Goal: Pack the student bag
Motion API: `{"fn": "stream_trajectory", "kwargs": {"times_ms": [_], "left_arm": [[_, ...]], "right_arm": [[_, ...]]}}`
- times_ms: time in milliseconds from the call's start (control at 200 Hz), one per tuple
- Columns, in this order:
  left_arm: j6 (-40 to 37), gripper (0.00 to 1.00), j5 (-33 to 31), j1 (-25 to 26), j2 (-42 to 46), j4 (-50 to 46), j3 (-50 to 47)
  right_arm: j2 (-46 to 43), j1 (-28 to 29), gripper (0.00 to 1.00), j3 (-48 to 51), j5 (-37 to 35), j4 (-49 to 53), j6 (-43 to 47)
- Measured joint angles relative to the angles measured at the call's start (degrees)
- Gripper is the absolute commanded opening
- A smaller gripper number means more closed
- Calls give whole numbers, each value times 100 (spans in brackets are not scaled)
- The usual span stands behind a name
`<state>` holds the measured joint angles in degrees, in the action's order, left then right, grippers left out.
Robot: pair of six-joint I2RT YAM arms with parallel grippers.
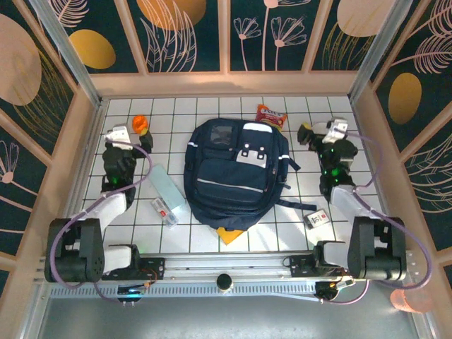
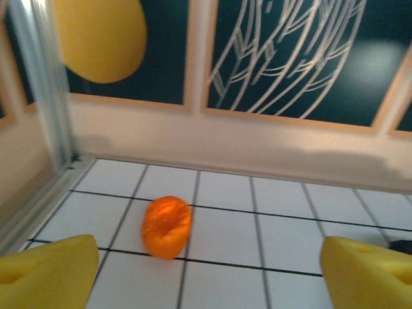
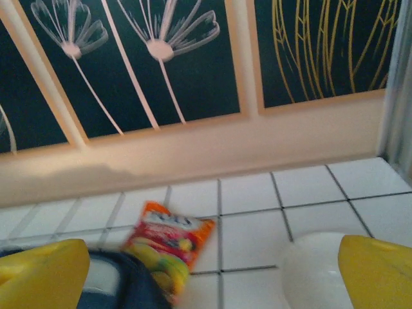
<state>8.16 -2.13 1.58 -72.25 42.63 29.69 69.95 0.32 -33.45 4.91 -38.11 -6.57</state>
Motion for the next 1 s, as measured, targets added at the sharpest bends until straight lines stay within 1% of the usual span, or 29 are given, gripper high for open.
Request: {"fn": "stream_trajectory", "kwargs": {"times_ms": [60,70,115,190,225,285,355,425,500,606,651,751,806,851,886,936,1001], "left_arm": [[127,81,138,201,22,-538,389],[157,80,179,260,22,-684,479],[247,77,308,437,13,-1078,713],[509,69,599,750,-85,-1751,1088],[664,68,761,890,-190,-2044,1250],[817,69,940,1108,-385,-2476,1445],[955,69,1064,1386,-629,-2900,1550],[1093,67,1152,1659,-896,-3274,1585],[1268,63,1250,1821,-1180,-3591,1617],[1443,58,1318,1840,-1462,-3869,1624],[1484,52,1340,1836,-1534,-3886,1624],[1628,44,1410,1836,-1801,-3877,1703],[1764,40,1482,1836,-2000,-3770,1731],[1821,38,1528,1836,-2140,-3692,1731],[1897,36,1545,1836,-2234,-3635,1731],[1987,35,1563,1836,-2323,-3598,1738],[2055,34,1563,1836,-2398,-3580,1788]], "right_arm": [[-46,68,99,-601,-98,789,-461],[-37,68,99,-800,-120,1086,-621],[42,44,99,-1327,-179,1812,-927],[382,-42,99,-2299,-125,3049,-1320],[560,-76,99,-2608,0,3471,-1421],[791,-96,99,-2800,293,3991,-1587],[951,-15,99,-2660,581,4474,-1803],[973,184,99,-2308,730,4719,-2028],[984,505,99,-1980,876,4944,-2358],[1069,1032,99,-1812,828,5141,-2889],[1119,1292,99,-1751,743,5130,-3108],[1401,1790,96,-1672,603,5090,-3497],[1670,1969,92,-1639,494,5053,-3663],[1840,2026,82,-1554,409,4940,-3786],[1932,2031,78,-1471,389,4809,-3875],[2015,2015,75,-1360,424,4570,-3921],[2085,2009,73,-1272,503,4271,-4039]]}}
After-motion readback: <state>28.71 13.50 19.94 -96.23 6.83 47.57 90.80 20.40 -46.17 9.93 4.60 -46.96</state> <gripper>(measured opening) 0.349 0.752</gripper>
